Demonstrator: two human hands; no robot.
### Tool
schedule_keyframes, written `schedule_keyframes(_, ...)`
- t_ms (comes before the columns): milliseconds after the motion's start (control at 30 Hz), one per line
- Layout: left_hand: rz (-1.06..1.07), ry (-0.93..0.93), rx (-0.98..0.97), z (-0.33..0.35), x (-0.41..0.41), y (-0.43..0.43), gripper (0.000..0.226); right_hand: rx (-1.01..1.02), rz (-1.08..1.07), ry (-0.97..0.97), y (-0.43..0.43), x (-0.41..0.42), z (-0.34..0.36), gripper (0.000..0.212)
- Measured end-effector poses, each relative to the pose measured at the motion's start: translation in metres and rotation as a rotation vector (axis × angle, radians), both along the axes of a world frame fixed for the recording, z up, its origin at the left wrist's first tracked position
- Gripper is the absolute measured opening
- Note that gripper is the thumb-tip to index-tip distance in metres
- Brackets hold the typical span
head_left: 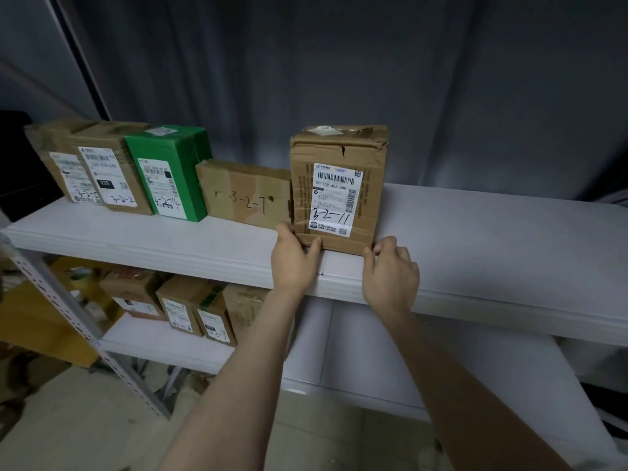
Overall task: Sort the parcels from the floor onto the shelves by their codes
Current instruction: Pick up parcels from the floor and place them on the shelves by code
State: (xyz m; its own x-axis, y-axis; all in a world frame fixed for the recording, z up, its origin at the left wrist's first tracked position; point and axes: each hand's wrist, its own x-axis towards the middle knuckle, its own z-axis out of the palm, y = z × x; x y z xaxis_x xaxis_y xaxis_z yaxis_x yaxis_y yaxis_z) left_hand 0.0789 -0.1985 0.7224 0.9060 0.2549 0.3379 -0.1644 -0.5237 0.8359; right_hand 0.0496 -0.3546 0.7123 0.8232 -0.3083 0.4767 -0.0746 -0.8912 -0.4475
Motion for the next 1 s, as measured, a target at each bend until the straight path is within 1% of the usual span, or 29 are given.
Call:
schedule_keyframes(167,0.003,0.026,0.060,0.000,0.003,0.005,0.039,-0.079,-0.015,0.013,0.001,0.004,-0.004,0.017)
schedule_keyframes(333,-0.038,0.058,0.118,-0.001,0.005,0.005,0.031,-0.085,-0.025,0.030,0.001,0.004,-0.006,0.015)
schedule_keyframes(467,-0.091,0.059,0.212,-0.003,0.003,0.007,0.042,-0.116,-0.039,0.068,0.003,0.003,-0.004,0.015)
schedule_keyframes(600,-0.126,0.049,0.244,-0.003,0.003,0.008,0.049,-0.110,-0.036,0.083,0.003,0.004,-0.003,0.016)
schedule_keyframes(800,-0.131,0.049,0.261,-0.001,0.002,0.006,0.062,-0.121,-0.021,0.108,0.004,-0.001,0.003,0.034)
schedule_keyframes(1000,-0.118,0.043,0.316,-0.001,0.002,0.003,0.064,-0.115,-0.005,0.128,0.004,-0.002,0.004,0.041)
